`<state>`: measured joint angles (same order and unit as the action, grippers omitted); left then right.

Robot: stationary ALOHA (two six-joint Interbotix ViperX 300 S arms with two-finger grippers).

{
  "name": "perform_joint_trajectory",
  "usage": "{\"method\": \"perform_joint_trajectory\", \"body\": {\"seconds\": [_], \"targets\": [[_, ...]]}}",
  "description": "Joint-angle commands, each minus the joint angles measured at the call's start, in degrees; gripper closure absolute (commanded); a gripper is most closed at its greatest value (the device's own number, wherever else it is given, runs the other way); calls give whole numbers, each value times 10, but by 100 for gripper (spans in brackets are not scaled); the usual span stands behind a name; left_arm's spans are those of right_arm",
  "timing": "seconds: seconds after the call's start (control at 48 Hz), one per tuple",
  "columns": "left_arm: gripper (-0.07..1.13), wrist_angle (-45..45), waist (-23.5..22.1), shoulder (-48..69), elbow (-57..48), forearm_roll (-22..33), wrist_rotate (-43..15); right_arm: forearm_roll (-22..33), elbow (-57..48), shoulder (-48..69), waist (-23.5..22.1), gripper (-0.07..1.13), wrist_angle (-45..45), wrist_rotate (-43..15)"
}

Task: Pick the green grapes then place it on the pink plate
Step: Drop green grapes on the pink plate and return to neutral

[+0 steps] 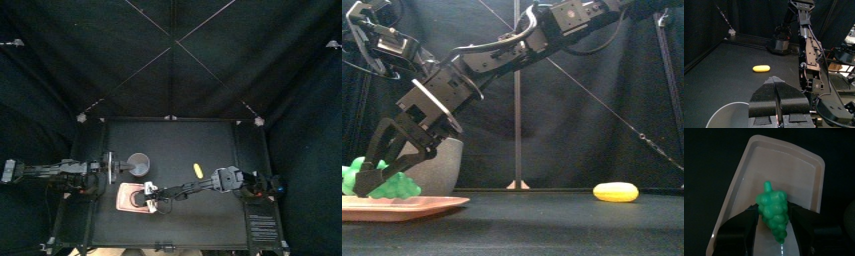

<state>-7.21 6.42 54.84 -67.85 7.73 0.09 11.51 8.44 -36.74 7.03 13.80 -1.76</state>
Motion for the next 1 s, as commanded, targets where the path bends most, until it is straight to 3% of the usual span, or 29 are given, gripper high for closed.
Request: {"method": "perform_joint_trajectory", "body": {"seconds": [0.021, 0.229, 0.458, 0.771, 1.0], "targets": [[98, -5, 2, -1, 7, -1, -2, -1, 16, 16, -5, 26, 0, 0], [98, -5, 2, 0, 7, -2, -1, -3, 19, 17, -5, 15, -2, -1], [98, -4, 1, -1, 4, 0, -1, 0, 25, 34, -1, 14, 18, 0], [98, -4, 0, -1, 4, 1, -1, 49, -40, 140, 4, 14, 36, 0], [98, -3, 0, -1, 4, -1, -1, 54, -124, 207, 10, 14, -39, 4]]}}
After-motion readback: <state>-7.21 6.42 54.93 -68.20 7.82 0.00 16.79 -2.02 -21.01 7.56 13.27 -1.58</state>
